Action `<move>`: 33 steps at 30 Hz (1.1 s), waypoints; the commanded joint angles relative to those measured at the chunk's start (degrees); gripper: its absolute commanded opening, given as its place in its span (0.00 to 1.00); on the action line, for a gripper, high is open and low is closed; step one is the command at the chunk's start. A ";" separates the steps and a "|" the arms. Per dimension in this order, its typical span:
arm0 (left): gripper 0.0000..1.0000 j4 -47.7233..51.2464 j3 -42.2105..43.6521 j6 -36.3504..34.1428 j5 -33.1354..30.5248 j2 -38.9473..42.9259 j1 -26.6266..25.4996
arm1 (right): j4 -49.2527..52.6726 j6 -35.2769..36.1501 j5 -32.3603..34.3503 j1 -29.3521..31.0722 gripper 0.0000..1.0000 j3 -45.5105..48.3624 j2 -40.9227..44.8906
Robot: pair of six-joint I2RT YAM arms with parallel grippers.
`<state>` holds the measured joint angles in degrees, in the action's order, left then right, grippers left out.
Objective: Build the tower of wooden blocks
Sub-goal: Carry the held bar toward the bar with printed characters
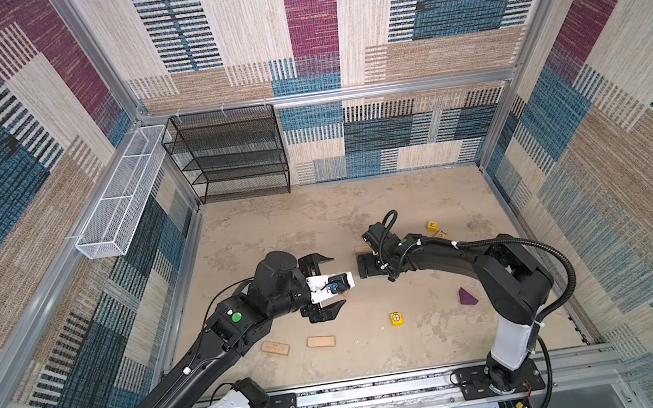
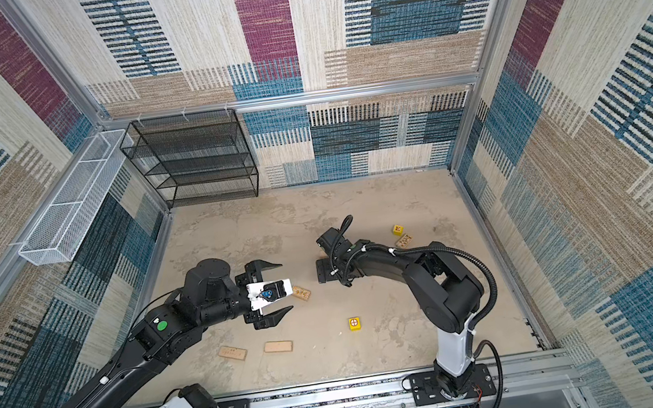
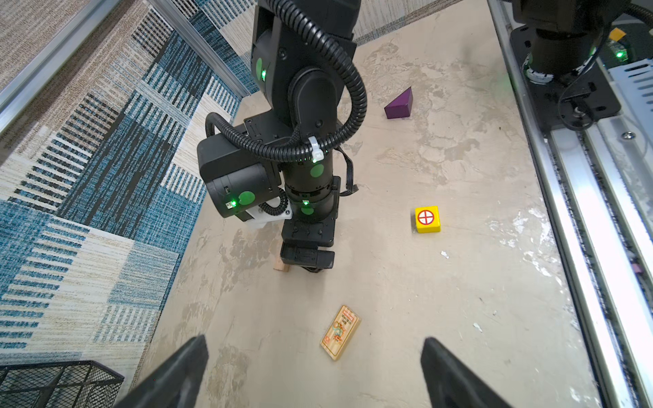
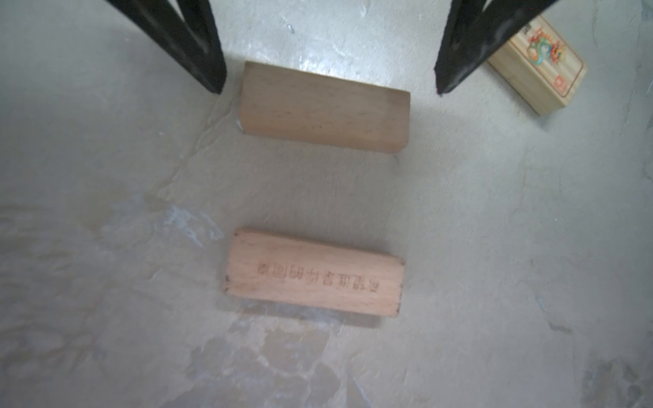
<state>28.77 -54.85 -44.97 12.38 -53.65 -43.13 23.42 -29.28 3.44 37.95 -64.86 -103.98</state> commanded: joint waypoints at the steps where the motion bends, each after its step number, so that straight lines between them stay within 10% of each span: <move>1: 0.99 -1.28 0.22 -0.87 -0.06 -0.03 0.07 | -0.48 0.69 -0.47 0.09 0.92 0.22 0.36; 33: 0.99 -1.35 0.20 -0.91 -0.21 0.13 0.07 | -2.48 -2.63 4.62 0.01 0.76 -1.99 -5.39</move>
<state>28.75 -54.74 -44.97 12.25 -53.60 -43.13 19.79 -30.41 6.70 38.02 -66.87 -108.62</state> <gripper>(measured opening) 0.987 0.758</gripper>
